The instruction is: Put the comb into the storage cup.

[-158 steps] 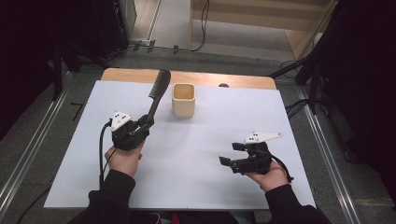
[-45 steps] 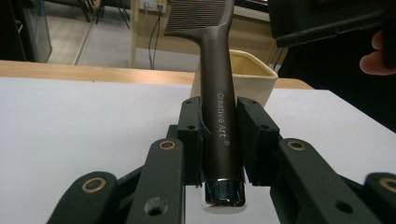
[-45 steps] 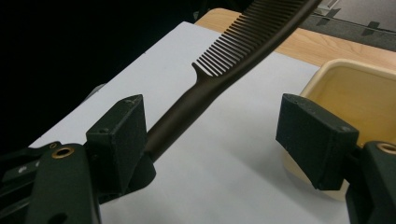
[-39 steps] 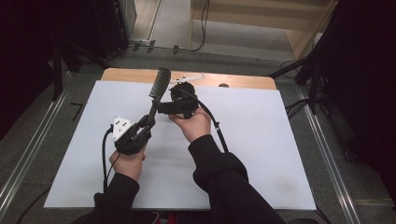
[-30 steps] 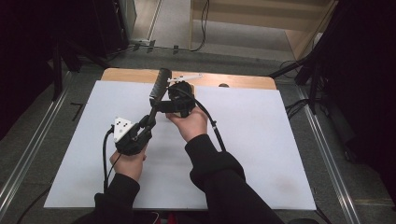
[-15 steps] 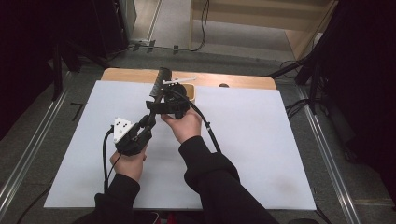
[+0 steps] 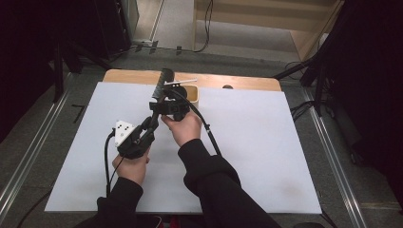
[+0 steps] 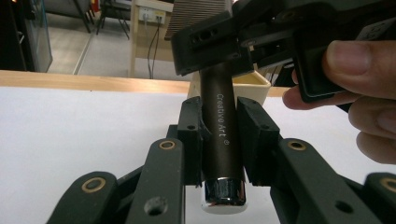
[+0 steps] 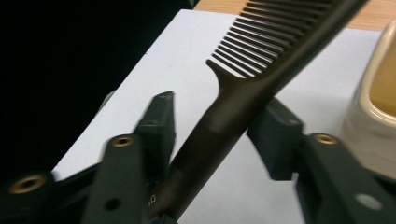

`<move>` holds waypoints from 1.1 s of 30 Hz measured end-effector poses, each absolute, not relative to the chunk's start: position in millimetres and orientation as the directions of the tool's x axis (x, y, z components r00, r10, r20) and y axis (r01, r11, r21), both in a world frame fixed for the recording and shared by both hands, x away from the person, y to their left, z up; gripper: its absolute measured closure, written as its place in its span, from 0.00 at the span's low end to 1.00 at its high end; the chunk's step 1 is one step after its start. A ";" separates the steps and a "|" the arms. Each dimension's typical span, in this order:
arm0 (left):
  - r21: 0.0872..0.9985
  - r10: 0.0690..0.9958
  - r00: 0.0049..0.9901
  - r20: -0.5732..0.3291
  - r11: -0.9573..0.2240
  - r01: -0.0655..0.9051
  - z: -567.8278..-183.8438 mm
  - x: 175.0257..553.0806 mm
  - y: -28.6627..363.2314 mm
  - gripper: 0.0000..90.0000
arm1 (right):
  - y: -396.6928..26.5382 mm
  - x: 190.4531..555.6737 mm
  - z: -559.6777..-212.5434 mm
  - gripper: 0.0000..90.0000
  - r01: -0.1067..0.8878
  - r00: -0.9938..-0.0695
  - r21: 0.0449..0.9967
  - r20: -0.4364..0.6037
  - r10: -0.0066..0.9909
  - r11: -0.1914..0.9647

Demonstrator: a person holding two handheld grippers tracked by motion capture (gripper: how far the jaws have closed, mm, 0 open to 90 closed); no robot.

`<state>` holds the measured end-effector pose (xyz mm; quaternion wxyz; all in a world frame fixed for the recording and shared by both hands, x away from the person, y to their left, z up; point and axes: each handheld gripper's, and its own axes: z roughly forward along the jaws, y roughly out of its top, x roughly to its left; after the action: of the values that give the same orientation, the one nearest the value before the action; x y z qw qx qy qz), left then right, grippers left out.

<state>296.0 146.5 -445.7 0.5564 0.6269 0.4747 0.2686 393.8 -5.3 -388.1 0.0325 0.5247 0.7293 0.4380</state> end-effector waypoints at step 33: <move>0.932 0.873 0.424 -0.240 0.085 0.352 -448.5 299.1 144.2 0.79 | -9.5 395.4 -381.7 0.75 0.789 -0.395 0.615 0.497 0.773 0.007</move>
<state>299.1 144.2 -448.5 0.5564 0.6343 0.4828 0.2345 395.4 -9.5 -381.7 -0.0092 0.5501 0.7095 0.4403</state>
